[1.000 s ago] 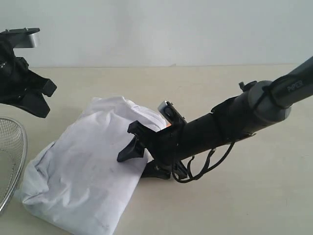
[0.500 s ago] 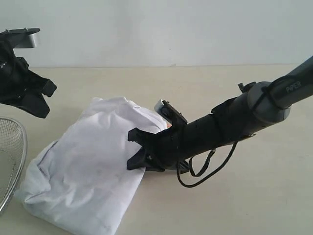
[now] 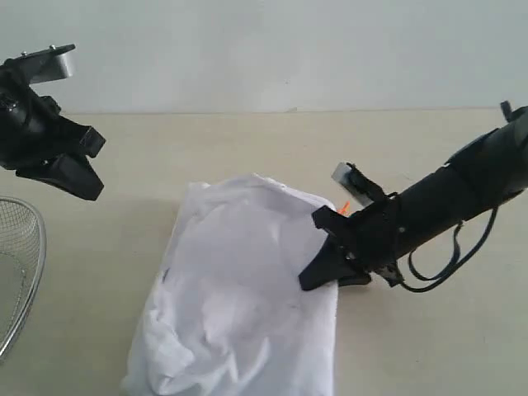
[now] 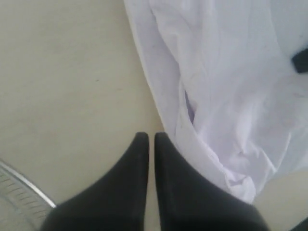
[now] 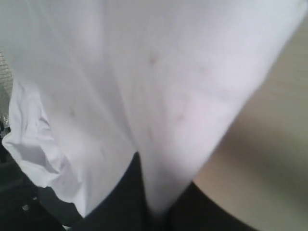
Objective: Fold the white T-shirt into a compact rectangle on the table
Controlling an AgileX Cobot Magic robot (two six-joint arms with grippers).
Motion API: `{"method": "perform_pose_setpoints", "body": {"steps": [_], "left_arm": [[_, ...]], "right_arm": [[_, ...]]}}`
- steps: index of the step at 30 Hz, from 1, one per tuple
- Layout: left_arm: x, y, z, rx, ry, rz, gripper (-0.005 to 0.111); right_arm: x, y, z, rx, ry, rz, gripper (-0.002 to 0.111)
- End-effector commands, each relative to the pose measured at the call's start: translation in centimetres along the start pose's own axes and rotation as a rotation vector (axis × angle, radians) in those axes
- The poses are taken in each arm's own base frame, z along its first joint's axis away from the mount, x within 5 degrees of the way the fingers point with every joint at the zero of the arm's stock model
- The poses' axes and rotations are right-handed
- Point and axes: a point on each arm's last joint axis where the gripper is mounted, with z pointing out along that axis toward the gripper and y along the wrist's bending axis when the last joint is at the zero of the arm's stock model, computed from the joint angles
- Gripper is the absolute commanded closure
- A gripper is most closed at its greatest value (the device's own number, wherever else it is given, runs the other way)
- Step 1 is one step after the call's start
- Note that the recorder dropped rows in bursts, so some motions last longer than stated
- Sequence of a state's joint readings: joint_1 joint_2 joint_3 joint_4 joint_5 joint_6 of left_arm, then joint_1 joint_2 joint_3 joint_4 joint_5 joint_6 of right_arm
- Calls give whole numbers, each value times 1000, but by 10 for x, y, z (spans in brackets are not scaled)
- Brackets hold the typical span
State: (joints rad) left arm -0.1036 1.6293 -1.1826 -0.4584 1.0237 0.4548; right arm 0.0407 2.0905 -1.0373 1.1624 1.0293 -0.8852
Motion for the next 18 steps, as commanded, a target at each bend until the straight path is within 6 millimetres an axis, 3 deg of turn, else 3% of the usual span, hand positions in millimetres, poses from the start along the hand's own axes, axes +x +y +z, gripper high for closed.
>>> {"method": "perform_pose_setpoints", "body": {"steps": [1,5,10,18], "left_arm": [[0,-27,5,125,31,59,102],[8,-66,24,156,107,189,102],[18,-99,53,139,195,331,102],[31,-123,86,171,312,386,102]], "right_arm": [[2,-18,-27,45,9,-20,108],[-3,-21,-37,57,-2,-40,108],[-8,-12,-32,55,10,-71,108],[-3,2,-8,104,83,-154,108]]}}
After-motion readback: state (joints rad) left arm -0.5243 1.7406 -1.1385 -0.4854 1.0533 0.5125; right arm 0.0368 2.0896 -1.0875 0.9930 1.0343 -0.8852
